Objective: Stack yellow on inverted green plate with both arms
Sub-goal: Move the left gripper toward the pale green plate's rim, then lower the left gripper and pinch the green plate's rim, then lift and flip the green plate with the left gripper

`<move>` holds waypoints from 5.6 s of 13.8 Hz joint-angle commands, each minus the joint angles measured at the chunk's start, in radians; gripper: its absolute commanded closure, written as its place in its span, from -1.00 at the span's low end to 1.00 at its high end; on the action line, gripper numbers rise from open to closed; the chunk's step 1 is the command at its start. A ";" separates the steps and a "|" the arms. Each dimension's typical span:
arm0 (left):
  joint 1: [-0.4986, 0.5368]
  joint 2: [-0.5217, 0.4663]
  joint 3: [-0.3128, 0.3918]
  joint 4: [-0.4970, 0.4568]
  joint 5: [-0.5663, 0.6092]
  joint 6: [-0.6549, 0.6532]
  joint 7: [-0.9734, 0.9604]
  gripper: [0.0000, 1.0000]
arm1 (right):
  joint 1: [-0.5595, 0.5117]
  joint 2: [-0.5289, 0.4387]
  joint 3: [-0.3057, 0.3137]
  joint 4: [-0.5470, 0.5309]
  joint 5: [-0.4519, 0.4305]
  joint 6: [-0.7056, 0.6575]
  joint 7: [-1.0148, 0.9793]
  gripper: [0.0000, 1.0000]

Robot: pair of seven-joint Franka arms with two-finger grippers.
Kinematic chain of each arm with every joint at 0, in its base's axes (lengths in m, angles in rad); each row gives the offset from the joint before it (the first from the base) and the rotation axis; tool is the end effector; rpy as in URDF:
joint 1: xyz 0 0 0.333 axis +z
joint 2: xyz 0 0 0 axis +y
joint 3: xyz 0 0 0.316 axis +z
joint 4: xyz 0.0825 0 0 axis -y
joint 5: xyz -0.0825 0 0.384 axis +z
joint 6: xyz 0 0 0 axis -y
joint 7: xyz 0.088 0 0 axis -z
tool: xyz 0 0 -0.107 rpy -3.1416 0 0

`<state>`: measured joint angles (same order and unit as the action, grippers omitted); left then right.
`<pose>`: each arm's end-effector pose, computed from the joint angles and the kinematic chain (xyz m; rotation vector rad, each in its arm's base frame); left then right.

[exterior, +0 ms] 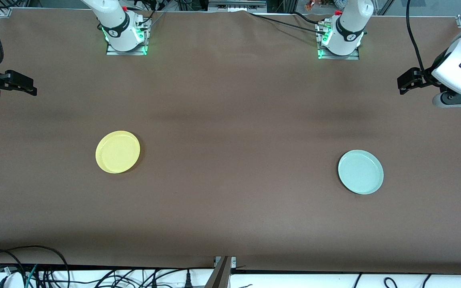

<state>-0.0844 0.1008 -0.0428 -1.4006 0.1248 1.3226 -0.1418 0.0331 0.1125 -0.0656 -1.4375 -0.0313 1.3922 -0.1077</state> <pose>0.5563 -0.0540 0.6280 -2.9896 -0.0512 0.2415 0.5693 -0.0200 0.6089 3.1022 0.1116 -0.2486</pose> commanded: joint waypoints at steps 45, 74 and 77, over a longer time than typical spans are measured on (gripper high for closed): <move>0.276 0.571 -0.011 -0.350 -0.051 1.040 0.162 0.37 | -0.010 0.015 0.004 0.028 0.001 -0.007 0.008 -1.00; -0.512 0.563 0.032 0.087 0.564 0.451 -0.300 1.00 | -0.010 0.016 0.004 0.028 0.001 -0.007 0.005 -1.00; -0.661 0.595 0.054 0.087 0.859 0.422 -0.298 1.00 | -0.010 0.024 0.006 0.028 0.002 -0.007 0.005 -1.00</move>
<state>-0.6587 0.6566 -0.0224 -1.3544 0.8390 1.7928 -0.4463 0.0296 0.1186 -0.0659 -1.4360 -0.0313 1.3941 -0.1077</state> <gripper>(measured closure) 0.969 0.000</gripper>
